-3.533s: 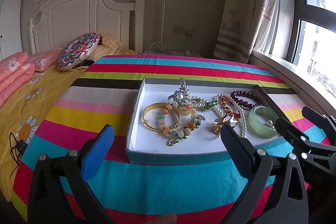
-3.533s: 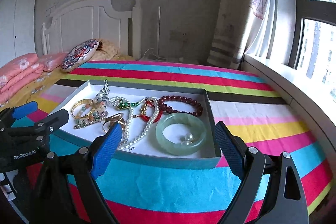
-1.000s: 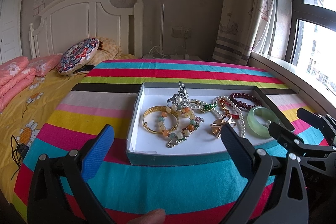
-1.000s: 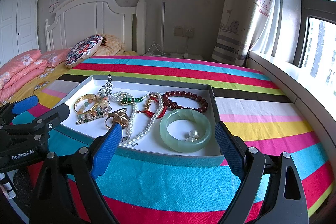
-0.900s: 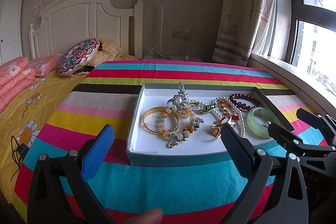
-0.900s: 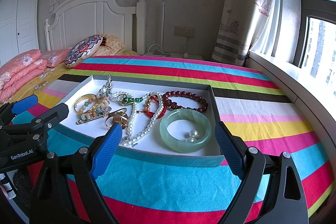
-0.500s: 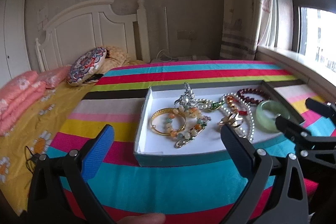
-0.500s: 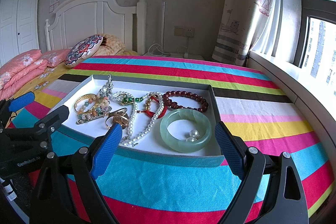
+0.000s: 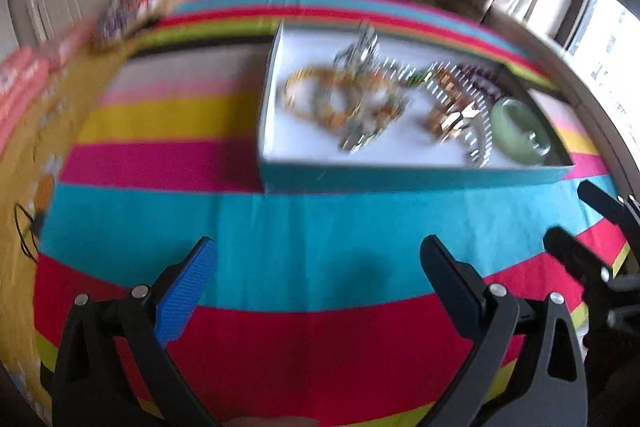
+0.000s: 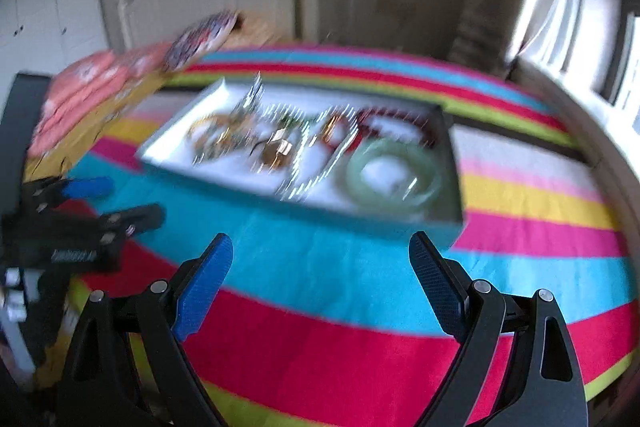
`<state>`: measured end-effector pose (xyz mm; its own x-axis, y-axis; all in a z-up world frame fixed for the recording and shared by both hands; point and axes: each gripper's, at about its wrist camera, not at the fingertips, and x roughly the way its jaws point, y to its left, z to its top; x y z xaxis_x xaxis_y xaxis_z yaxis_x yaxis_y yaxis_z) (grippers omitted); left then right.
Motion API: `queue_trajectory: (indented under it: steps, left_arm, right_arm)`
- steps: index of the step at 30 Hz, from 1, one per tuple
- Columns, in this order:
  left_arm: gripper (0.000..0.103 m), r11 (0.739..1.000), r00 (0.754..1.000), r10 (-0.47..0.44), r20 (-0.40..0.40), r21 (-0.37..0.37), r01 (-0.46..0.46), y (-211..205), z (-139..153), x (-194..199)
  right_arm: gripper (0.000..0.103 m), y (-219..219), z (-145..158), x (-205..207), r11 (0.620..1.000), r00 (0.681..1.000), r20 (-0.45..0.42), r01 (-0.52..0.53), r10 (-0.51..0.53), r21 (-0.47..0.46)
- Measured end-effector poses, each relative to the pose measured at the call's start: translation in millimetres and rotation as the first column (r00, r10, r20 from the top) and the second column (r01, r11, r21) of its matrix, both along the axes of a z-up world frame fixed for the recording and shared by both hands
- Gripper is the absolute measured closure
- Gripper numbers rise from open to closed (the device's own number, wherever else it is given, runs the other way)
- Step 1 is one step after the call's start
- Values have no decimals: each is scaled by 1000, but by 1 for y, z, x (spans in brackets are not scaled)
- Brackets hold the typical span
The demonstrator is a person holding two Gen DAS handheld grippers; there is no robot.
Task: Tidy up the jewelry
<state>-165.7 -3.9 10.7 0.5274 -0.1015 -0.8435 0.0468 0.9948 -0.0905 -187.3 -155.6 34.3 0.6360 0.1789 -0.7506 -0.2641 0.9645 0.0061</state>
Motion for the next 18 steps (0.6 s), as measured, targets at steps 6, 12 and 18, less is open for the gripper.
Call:
queue_trajectory:
  steps: [6,12,18]
  left_arm:
    - [2,996,999,21,-37,85,-17,-1,-3,53]
    - [2,991,1000,5,-19,130,-2,-11,-1,129]
    - [2,994,998,42,41,95,-46,4,-5,189]
  right_arm:
    - [15,2,-19,59,998,984,-171,50,-44,29]
    - [15,6,-19,128,996,984,-161,80,-74,33]
    - [4,13,-26,177,998,989,-138,46,-51,-43]
